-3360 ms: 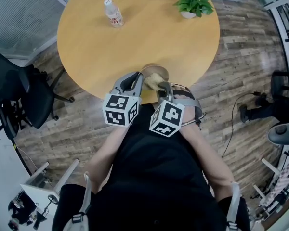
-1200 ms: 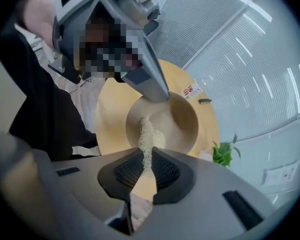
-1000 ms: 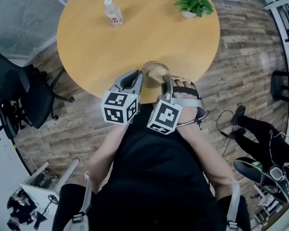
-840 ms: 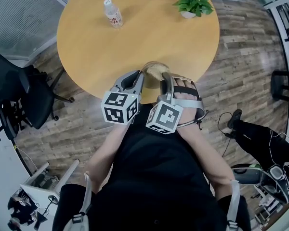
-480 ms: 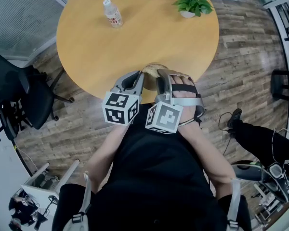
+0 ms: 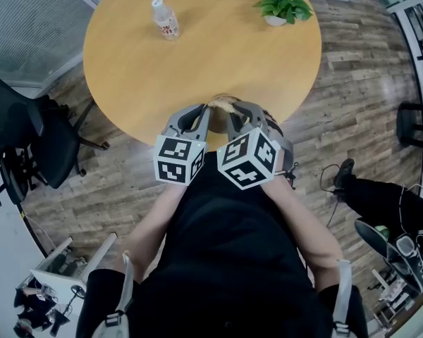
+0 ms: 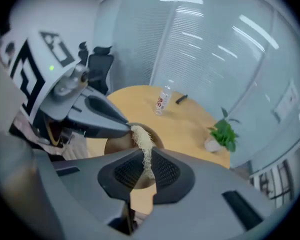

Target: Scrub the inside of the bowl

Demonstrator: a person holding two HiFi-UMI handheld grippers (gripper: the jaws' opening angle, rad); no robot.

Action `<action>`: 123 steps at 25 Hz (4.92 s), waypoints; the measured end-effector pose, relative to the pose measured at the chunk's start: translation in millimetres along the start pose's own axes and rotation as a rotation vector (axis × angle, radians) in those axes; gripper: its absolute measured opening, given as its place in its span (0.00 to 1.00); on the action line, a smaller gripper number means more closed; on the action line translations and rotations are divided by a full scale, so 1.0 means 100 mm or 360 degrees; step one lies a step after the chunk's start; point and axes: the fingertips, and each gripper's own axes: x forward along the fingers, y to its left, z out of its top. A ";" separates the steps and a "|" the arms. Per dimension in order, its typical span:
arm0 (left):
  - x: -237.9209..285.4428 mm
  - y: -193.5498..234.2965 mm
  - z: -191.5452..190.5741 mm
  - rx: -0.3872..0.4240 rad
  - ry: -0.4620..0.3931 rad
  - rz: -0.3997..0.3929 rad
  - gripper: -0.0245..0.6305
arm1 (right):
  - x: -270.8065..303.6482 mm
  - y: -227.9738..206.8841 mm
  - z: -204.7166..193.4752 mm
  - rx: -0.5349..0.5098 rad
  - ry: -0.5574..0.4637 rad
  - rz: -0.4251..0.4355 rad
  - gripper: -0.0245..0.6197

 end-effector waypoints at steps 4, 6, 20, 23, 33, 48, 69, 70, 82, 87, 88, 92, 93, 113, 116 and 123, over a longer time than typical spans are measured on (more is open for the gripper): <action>0.00 0.01 -0.03 -0.0010 0.0002 0.0032 0.07 | 0.01 -0.07 -0.07 0.0258 -0.0009 0.0045 0.11; 0.01 0.03 -0.02 -0.0002 -0.0006 0.0061 0.07 | 0.03 -0.04 -0.13 0.0514 -0.0024 0.0142 0.11; 0.01 -0.05 0.04 0.0116 -0.0025 0.0057 0.07 | 0.07 -0.07 -0.32 0.1169 -0.0059 0.0319 0.11; 0.02 -0.09 0.07 0.0132 -0.0016 0.0028 0.07 | 0.03 -0.06 -0.19 0.0780 -0.0084 0.0256 0.11; 0.03 -0.10 -0.03 0.0067 0.0025 0.0001 0.07 | -0.02 0.21 -0.02 -0.0955 -0.0082 -0.0060 0.11; -0.01 0.05 0.07 -0.0035 -0.0012 0.0008 0.08 | 0.10 0.16 -0.29 -0.1298 -0.0118 0.0062 0.11; 0.08 0.07 0.06 -0.0051 0.0012 -0.0021 0.07 | 0.12 0.34 -0.29 -0.0247 -0.0057 0.0530 0.11; 0.09 0.08 0.05 -0.0057 0.0020 -0.0023 0.07 | 0.14 0.32 -0.33 -0.0373 -0.0033 0.0470 0.11; 0.47 0.21 -0.20 -0.0150 0.0187 -0.0017 0.07 | -0.26 -0.18 -0.24 -0.0383 -0.0291 0.0139 0.11; 0.72 0.27 -0.32 -0.0215 0.0281 -0.0007 0.07 | -0.51 -0.66 -0.49 0.0426 -0.0472 0.0194 0.11; 0.76 0.29 -0.34 -0.0244 0.0302 -0.0005 0.07 | -0.55 -0.73 -0.58 0.0586 -0.0505 0.0216 0.11; 0.89 0.32 -0.46 -0.0355 0.0378 0.0011 0.07 | -0.67 -0.95 -1.00 0.1002 -0.0534 0.0199 0.11; 0.93 0.32 -0.50 -0.0381 0.0396 0.0015 0.07 | -0.68 -0.98 -1.11 0.1049 -0.0521 0.0188 0.11; 1.37 0.32 -0.80 -0.0545 0.0559 0.0155 0.08 | -0.51 -1.56 -1.56 0.1186 -0.0482 0.0305 0.11; 1.34 0.31 -0.83 -0.0552 0.0564 0.0160 0.08 | -0.49 -1.59 -1.55 0.1185 -0.0480 0.0330 0.11; 1.33 0.34 -0.86 -0.0589 0.0564 0.0143 0.15 | -0.44 -1.63 -1.46 0.1177 -0.0487 0.0349 0.11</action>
